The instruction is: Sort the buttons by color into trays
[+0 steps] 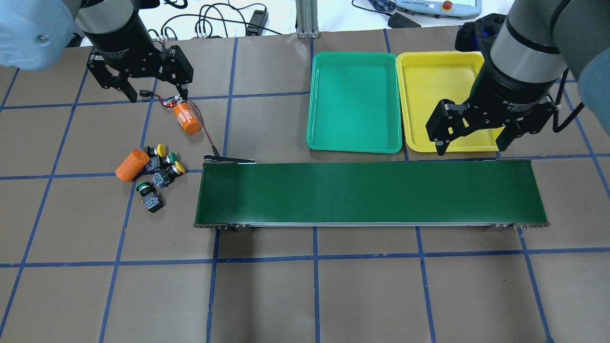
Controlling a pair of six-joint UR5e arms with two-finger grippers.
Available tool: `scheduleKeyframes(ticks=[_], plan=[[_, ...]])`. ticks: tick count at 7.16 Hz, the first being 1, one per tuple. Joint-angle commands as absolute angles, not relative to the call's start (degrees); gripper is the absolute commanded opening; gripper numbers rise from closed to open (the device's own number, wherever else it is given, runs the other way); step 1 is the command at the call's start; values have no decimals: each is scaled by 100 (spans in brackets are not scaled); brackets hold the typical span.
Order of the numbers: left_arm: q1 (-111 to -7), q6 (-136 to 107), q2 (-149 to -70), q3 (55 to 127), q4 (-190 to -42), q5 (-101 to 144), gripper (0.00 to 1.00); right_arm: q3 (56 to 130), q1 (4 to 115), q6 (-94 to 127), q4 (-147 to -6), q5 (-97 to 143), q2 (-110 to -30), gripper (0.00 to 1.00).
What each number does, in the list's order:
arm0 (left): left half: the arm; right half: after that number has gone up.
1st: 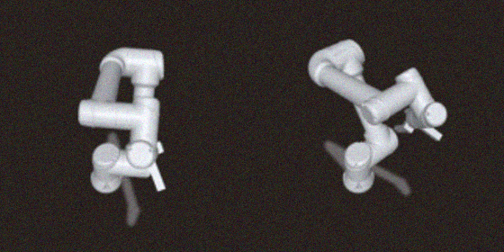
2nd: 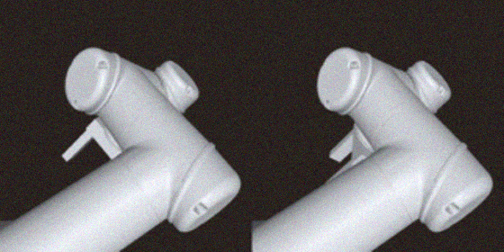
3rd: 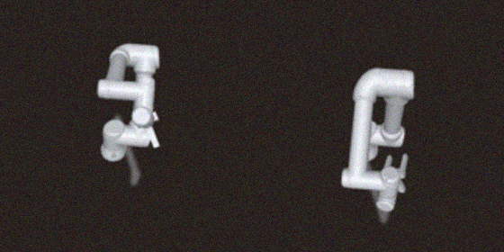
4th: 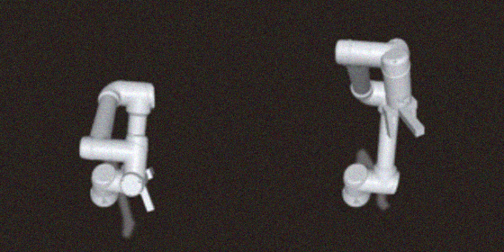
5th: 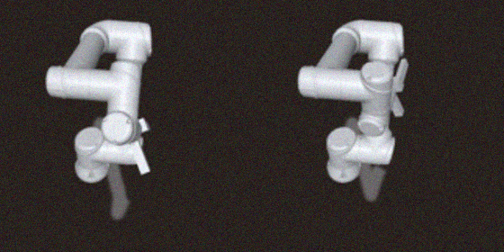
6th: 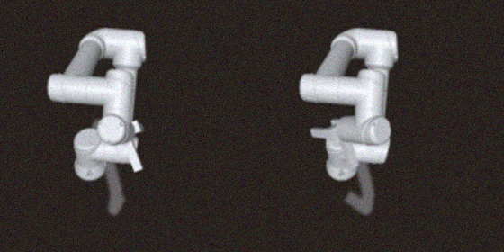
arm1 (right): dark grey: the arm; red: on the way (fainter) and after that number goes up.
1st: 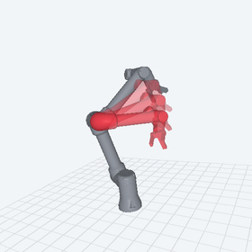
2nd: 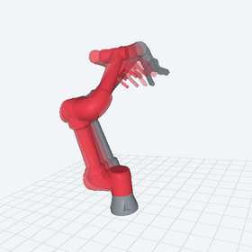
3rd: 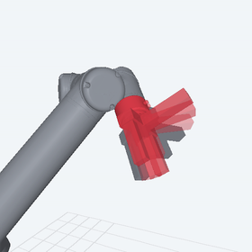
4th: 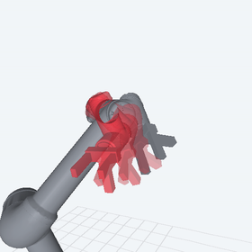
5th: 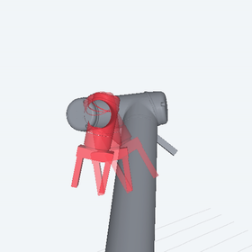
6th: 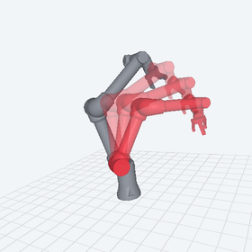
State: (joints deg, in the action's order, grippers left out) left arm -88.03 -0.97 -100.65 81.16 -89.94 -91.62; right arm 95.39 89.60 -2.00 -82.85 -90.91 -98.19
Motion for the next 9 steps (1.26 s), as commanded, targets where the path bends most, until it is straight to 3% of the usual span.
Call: scheduleKeyframes(ticks=[1,5,9], plan=[[-8510,-132,-11175,7639,-8616,-9106,100,9571,8956,-220,-8288,-9097,-9844,100],[-8350,-524,-12398,7927,-6968,-9097,100,9729,8956,-158,-8288,-9097,-9879,100],[-8139,-545,-12911,8033,-6451,-9141,100,9756,8956,-141,-8297,-9079,-9888,100]])
